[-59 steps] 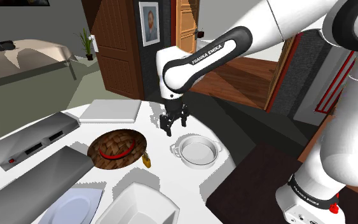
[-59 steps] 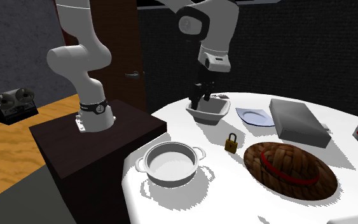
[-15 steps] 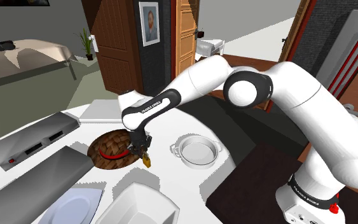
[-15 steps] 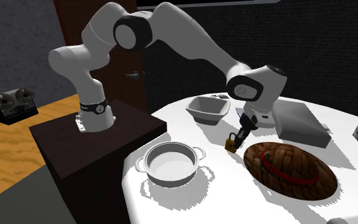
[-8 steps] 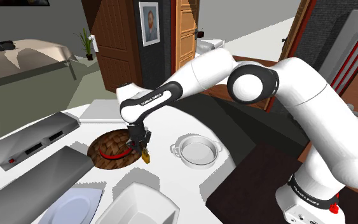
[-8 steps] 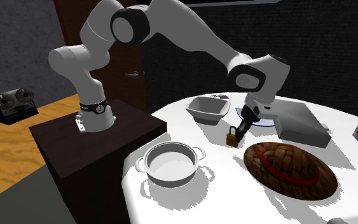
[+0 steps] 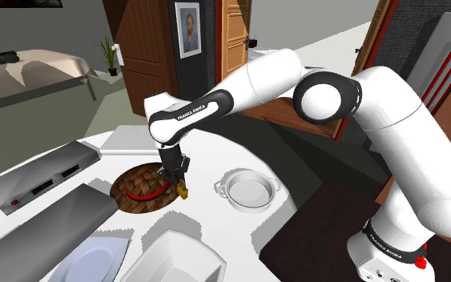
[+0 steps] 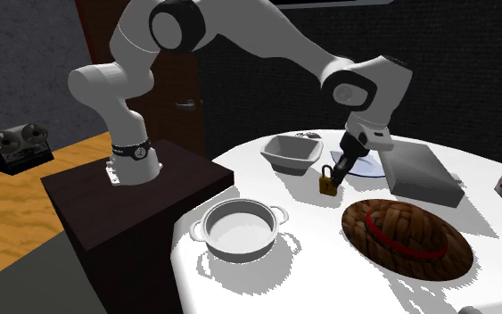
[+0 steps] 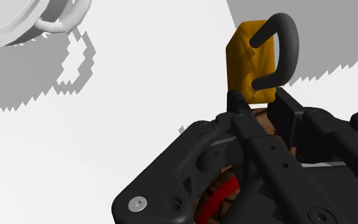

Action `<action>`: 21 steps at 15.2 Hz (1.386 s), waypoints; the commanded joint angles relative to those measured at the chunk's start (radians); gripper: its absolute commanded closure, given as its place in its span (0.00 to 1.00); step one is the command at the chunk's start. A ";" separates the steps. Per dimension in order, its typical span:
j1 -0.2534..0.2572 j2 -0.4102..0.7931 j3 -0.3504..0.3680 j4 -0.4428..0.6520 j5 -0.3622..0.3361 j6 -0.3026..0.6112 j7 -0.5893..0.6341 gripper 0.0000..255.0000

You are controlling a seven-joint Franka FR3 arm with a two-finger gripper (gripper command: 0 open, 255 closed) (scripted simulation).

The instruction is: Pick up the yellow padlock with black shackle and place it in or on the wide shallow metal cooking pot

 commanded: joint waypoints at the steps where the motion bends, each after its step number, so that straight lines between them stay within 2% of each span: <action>1: 0.000 -0.010 0.002 0.011 0.002 -0.021 0.001 1.00; 7: -0.002 -0.045 0.006 0.024 0.007 -0.069 0.003 1.00; 13: -0.105 -0.263 0.007 -0.342 0.031 0.073 -0.075 1.00; 21: -0.224 -0.485 -0.012 -0.685 0.063 0.190 -0.210 1.00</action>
